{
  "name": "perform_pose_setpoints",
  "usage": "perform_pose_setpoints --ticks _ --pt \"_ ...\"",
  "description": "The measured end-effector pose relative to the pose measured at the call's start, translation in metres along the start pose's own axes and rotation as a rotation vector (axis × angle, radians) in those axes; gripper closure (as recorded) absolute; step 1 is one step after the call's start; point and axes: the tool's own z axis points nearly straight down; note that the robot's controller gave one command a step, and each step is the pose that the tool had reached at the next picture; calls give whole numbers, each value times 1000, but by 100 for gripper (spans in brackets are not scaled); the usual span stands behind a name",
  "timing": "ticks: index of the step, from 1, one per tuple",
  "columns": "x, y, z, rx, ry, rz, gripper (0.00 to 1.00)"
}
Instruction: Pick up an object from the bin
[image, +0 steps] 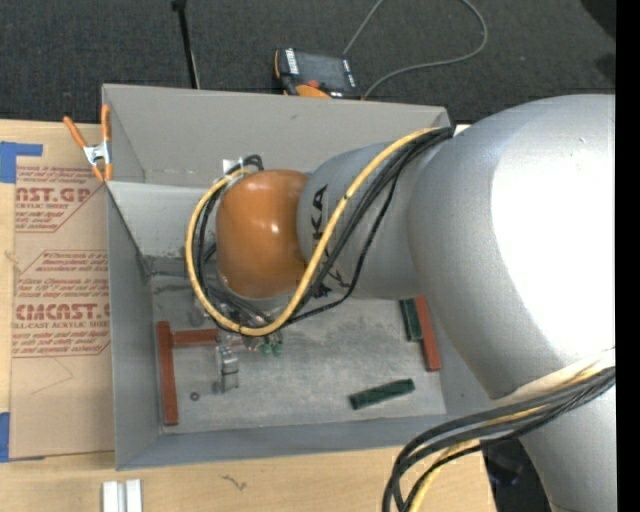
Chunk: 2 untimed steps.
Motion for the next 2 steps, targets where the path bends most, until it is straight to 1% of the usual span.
perform_pose_setpoints --ticks 1,2 --pt "-2 1 -4 -2 -6 0 100" --pt "4 -22 -121 -1 -16 -5 100"
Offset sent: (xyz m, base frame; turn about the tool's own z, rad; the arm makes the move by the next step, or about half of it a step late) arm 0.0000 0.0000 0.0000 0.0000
